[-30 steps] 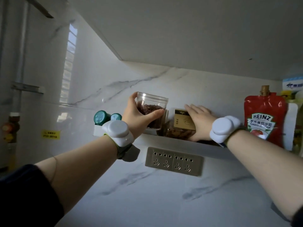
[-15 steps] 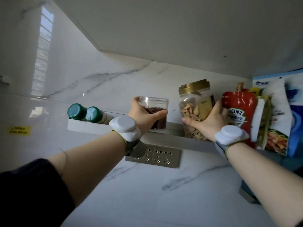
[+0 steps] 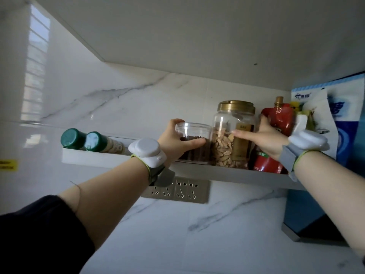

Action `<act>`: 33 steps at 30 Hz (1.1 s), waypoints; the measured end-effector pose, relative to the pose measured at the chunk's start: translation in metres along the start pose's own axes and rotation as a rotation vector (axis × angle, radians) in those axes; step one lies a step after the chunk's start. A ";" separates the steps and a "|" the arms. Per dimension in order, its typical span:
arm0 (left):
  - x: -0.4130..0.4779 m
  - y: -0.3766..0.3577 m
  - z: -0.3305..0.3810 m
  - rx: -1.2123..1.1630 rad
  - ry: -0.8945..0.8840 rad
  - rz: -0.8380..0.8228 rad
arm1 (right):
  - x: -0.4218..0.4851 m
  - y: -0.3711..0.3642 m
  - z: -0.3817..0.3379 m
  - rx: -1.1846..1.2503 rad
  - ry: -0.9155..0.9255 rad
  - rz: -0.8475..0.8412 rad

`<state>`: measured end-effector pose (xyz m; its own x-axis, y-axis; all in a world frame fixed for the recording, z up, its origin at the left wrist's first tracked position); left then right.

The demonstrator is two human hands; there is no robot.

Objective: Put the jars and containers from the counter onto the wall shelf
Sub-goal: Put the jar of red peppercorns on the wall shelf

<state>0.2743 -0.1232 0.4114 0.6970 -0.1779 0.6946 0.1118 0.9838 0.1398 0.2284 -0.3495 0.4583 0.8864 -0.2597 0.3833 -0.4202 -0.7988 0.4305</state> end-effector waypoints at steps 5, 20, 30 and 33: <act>-0.004 0.006 -0.001 0.022 -0.029 0.050 | 0.004 -0.020 0.003 0.150 0.044 -0.019; -0.008 0.036 0.004 0.294 -0.122 0.169 | -0.017 0.011 -0.002 -0.316 -0.023 0.378; -0.008 0.004 0.003 0.617 -0.067 -0.061 | -0.028 0.023 -0.007 -0.463 0.036 0.421; -0.006 0.002 0.005 0.658 -0.095 -0.102 | -0.030 0.026 -0.008 -0.537 0.077 0.402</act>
<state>0.2671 -0.1202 0.4111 0.6372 -0.3000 0.7099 -0.3021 0.7502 0.5882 0.1895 -0.3586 0.4646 0.6326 -0.4251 0.6474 -0.7706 -0.2620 0.5810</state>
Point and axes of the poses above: each hand's wrist, its own x-axis towards the middle knuckle, its own y-axis out of the back of the hand, z = x × y, the point moved 8 cm from there along x, towards the middle knuckle, and after that the axes turned 10 degrees about -y, right-handed, at the moved point
